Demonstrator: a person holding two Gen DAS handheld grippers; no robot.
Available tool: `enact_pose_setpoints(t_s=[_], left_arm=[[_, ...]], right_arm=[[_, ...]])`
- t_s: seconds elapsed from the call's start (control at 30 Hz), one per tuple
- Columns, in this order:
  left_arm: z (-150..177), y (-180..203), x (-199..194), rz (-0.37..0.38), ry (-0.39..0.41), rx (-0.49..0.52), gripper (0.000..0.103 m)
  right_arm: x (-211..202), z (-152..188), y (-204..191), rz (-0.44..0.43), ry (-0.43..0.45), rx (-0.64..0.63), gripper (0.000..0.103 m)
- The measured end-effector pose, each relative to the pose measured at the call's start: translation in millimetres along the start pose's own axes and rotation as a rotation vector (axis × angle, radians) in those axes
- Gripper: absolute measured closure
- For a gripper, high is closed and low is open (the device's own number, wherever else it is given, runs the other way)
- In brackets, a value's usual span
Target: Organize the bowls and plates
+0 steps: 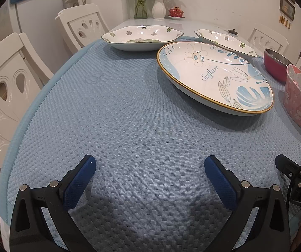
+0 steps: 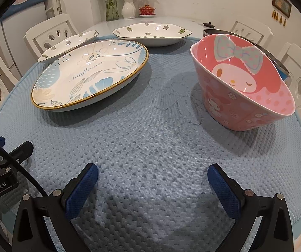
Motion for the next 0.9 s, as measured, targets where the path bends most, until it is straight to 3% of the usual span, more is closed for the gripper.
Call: enact_pose_setpoints(t_s=[0.9], left_arm=[[0.0,0.2,0.0,0.0,0.0,0.001,0.0]], right_arm=[[-0.1,1.4,0.3,0.005,0.009,0.006,0.0]])
Point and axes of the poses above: each gripper's, at about its wrist camera, not at the fingertips, and x roughly the way its jaws point, y to its right, z to its underside, the point moved 2 cm from there along x, roughly the way its jaws point, and after that the axes turned 9 degrees about y, right-handed, at the moved point
